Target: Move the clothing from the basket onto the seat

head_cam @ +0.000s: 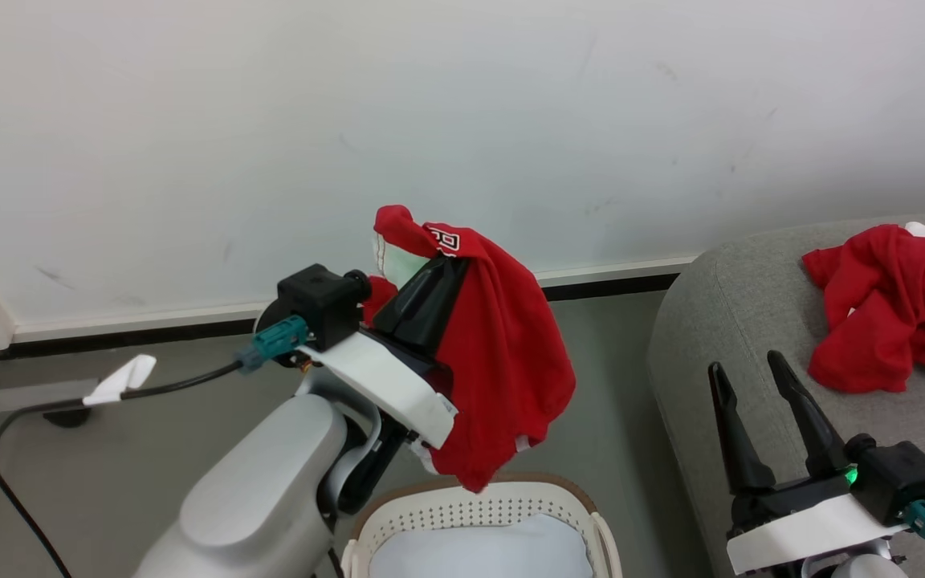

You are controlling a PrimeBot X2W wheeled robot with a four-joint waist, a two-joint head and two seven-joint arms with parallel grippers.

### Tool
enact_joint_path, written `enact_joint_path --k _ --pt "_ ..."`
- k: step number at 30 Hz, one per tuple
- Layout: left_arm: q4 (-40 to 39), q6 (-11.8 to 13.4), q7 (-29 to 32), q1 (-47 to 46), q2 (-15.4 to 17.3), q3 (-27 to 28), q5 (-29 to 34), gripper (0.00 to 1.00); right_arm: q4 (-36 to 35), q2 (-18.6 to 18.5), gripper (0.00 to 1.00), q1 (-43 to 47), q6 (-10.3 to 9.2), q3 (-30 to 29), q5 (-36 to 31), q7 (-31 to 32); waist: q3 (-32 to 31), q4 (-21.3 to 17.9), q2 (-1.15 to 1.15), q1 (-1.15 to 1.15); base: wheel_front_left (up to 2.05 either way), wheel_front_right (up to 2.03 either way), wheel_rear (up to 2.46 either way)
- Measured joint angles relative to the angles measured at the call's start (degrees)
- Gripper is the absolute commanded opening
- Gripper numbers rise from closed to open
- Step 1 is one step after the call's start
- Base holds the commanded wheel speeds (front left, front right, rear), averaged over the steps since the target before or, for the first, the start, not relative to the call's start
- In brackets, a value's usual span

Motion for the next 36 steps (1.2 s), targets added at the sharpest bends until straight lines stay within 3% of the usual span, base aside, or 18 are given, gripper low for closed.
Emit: enact_joint_path --k 8,21,36 --pt "-0.2 0.0 0.0 0.6 -0.3 -0.9 0.0 0.0 0.5 -1.3 1.0 -1.2 0.0 6.2 1.4 0.0 0.0 0.6 0.0 0.0 0.0 0.0 0.0" --pt "0.2 -1.4 0.6 0.4 -2.5 -3.5 -0.1 0.0 3.5 -4.4 1.0 -5.1 0.0 22.7 6.9 0.0 -0.2 4.3 0.0 0.0 0.0 0.0 0.0" --pt "-1.3 -1.9 2.6 0.4 -5.7 -8.8 1.0 0.0 20.6 1.3 1.0 -12.2 0.0 30.3 11.1 0.0 -1.1 10.8 0.0 0.01 0.0 0.0 0.0"
